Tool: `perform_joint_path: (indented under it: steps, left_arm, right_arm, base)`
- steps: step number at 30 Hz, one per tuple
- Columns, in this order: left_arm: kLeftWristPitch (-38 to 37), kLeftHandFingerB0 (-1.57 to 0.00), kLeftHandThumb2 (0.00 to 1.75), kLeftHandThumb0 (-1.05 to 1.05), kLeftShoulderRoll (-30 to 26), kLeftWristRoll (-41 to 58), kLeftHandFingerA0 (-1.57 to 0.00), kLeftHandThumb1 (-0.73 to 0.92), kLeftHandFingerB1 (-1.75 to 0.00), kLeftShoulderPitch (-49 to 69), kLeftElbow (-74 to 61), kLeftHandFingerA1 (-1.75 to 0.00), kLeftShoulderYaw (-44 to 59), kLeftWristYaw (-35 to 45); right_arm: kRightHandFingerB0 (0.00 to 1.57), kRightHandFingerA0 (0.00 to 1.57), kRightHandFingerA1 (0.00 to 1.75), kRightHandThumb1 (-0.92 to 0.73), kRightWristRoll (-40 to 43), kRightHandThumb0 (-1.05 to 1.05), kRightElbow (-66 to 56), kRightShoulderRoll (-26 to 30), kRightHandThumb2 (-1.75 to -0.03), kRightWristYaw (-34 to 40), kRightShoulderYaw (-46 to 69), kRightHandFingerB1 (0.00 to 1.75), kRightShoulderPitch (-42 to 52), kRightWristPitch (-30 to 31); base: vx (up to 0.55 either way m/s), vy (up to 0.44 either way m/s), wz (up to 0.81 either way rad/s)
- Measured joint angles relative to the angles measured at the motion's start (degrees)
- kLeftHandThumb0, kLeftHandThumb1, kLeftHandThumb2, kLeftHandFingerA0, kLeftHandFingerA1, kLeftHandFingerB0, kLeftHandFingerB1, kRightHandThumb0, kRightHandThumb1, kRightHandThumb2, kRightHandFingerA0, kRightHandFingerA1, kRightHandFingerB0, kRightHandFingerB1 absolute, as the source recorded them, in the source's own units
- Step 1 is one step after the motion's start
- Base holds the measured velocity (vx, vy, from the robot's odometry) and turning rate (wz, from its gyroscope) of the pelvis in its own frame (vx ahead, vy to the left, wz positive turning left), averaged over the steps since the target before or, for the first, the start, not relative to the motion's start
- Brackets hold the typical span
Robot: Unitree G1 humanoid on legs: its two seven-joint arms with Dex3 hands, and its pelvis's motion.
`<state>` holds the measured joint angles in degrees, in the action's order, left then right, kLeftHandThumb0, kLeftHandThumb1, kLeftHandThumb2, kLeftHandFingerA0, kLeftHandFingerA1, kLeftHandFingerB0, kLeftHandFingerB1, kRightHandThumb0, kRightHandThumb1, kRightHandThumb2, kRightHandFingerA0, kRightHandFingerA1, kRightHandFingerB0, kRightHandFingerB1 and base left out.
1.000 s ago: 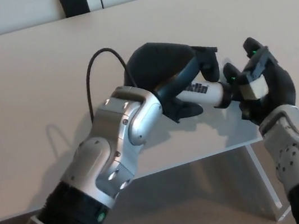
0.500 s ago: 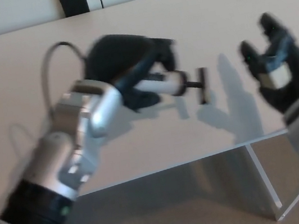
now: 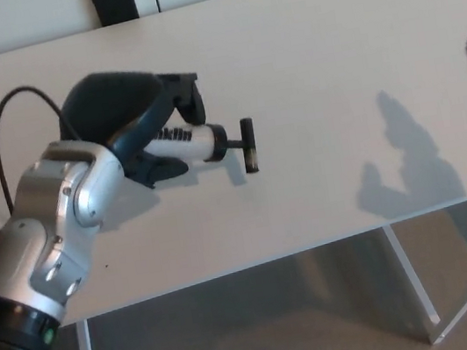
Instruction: The robot walks towards a desk on which an air pump is kept in the middle. It lifts it up and holds it with its left hand and uses its right hand to compress it by pushing its handle inwards.
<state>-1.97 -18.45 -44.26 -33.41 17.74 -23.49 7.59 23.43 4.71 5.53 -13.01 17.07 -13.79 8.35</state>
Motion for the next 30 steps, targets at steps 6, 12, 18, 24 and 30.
perform_joint_path:
  steps: [6,12,18,24,30]
  left_arm:
    - [-0.6,-0.66,0.62,-0.22,0.3,-0.1,-0.74,0.82,-0.98,1.2,0.3,-1.72,-1.1,-0.9]
    - [-0.1,0.0,1.04,-1.03,1.6,0.3,0.0,0.68,-0.02,1.4,0.8,0.0,-2.1,0.2]
    - [2.9,0.0,1.04,-1.03,2.3,0.1,0.0,0.67,0.0,0.6,0.8,0.0,-3.4,5.0]
    - [5.7,0.0,1.04,-1.03,2.2,0.0,0.0,0.66,0.0,-0.2,1.1,0.0,-4.2,9.4]
    - [9.0,0.0,1.04,-1.02,0.2,0.0,0.0,0.65,0.0,-0.8,0.9,-0.01,-3.7,14.4]
  right_arm:
    - [0.0,0.0,0.14,-0.84,0.7,-0.9,-4.7,1.2,-1.22,-0.9,0.0,0.1,3.0,0.6]
    - [0.0,0.0,0.18,-0.79,1.1,-0.85,-10.3,2.2,-1.19,-1.5,-0.1,0.14,6.2,0.8]
    - [0.0,0.0,0.16,-0.82,1.3,-0.9,-13.2,2.3,-1.19,-1.8,-0.1,0.1,8.0,0.8]
    - [0.0,0.0,0.1,-0.81,1.6,-0.95,-16.8,3.0,-1.19,-2.6,0.5,0.07,11.2,0.8]
    - [0.0,0.0,0.13,-0.76,2.3,-0.95,-23.4,4.7,-1.17,-4.3,2.3,0.09,17.4,0.7]
  base:
    - [0.0,0.0,0.0]
    - [0.0,0.0,0.0]
    - [0.0,0.0,0.0]
    - [0.0,0.0,0.0]
    - [0.0,0.0,0.0]
